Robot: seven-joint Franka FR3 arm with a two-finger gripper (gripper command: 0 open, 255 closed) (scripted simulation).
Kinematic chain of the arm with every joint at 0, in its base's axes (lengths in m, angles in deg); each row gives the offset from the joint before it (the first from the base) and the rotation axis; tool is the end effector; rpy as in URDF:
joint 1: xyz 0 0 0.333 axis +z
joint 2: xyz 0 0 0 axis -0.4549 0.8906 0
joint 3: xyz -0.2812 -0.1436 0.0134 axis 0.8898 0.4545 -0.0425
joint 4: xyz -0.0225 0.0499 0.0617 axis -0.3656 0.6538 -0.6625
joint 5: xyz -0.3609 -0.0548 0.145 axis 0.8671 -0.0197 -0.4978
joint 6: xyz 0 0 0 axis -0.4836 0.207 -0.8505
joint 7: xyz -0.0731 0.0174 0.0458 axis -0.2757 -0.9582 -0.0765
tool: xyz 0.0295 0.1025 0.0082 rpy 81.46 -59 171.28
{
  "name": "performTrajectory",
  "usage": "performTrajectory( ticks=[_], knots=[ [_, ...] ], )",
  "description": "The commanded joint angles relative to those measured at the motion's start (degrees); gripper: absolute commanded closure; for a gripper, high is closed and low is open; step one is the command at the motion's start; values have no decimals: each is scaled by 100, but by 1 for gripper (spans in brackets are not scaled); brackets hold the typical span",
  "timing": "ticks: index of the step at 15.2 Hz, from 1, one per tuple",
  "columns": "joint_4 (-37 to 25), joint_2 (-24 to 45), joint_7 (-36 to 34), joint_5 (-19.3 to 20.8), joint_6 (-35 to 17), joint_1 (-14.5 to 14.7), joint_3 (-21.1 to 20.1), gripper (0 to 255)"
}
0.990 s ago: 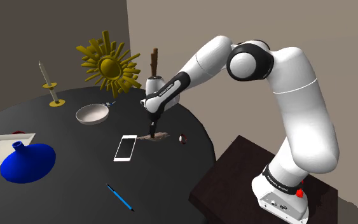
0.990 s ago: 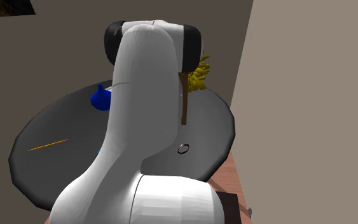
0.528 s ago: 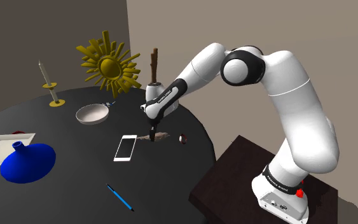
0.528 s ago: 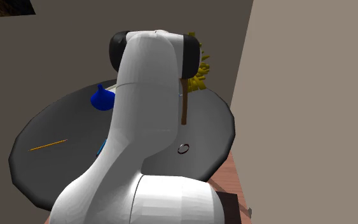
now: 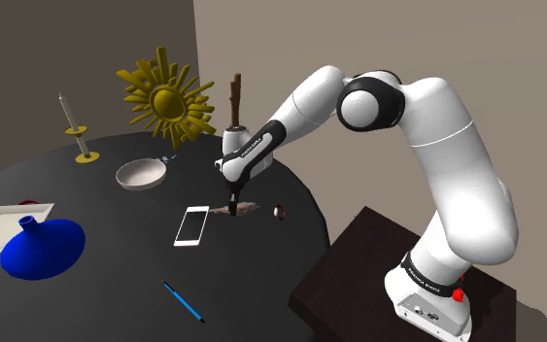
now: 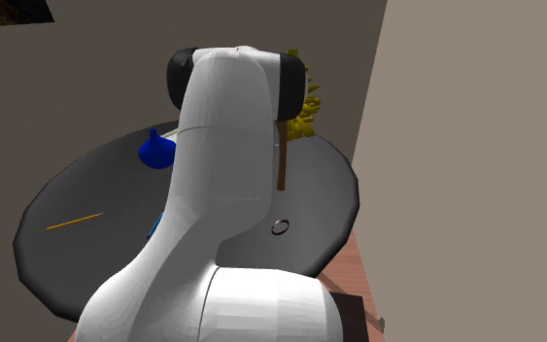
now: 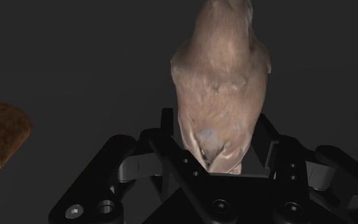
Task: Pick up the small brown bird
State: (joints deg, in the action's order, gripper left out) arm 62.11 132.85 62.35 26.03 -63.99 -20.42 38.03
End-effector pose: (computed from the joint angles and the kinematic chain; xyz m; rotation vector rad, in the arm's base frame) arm 0.6408 0.1120 0.1158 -2.8648 -1.0813 0.0355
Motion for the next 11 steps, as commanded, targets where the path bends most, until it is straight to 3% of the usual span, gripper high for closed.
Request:
performTrajectory(
  ticks=[1, 11],
  knots=[
    [1, 4, 1, 1, -1, -3, 3, 255],
    [191, -574, -25, -6, 387, -15, -8, 255]
  ],
)
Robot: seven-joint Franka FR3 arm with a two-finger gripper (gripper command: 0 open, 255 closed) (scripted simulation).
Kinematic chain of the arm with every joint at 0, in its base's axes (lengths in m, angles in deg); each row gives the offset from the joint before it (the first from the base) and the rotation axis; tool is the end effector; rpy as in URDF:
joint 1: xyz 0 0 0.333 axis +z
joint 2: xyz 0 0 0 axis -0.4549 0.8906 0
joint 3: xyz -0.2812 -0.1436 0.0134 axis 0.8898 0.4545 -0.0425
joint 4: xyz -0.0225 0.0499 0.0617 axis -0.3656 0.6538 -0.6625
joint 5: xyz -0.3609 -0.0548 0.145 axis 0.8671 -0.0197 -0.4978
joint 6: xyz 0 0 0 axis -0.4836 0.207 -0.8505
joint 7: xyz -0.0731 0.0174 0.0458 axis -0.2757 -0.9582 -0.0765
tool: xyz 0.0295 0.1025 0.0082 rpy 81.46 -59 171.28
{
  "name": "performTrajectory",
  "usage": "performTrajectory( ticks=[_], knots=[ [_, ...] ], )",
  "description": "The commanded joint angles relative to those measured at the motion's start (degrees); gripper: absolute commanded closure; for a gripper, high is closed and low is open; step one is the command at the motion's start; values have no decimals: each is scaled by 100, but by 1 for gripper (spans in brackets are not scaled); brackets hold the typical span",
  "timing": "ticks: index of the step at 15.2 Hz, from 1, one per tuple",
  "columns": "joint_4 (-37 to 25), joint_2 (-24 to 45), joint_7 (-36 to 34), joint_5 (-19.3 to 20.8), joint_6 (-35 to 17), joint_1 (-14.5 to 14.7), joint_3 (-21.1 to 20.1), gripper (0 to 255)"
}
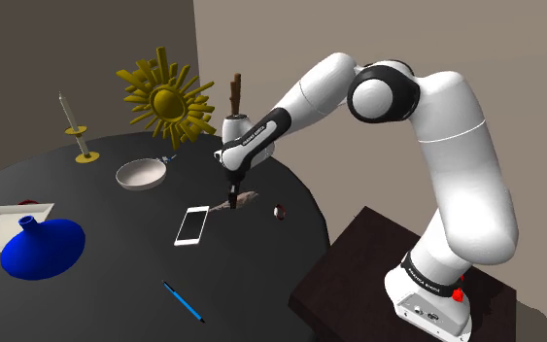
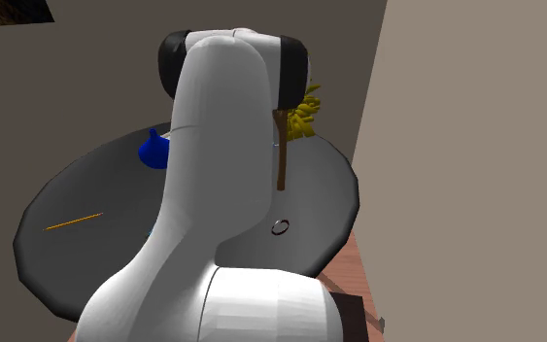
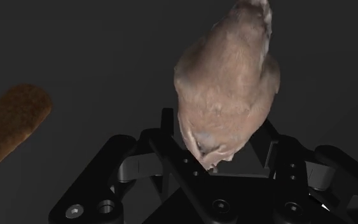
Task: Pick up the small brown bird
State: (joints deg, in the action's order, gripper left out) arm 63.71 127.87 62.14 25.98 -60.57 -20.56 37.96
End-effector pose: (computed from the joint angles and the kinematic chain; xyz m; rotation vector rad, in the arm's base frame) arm 0.6410 0.1114 0.1569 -2.8651 -1.0806 0.0368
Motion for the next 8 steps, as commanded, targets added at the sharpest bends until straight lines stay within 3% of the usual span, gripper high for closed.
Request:
performTrajectory(
  ticks=[1, 8],
  knots=[
    [44, -137, -7, -2, 92, -3, -3, 255],
    [96, -440, -21, -6, 343, -10, -8, 255]
  ],
)
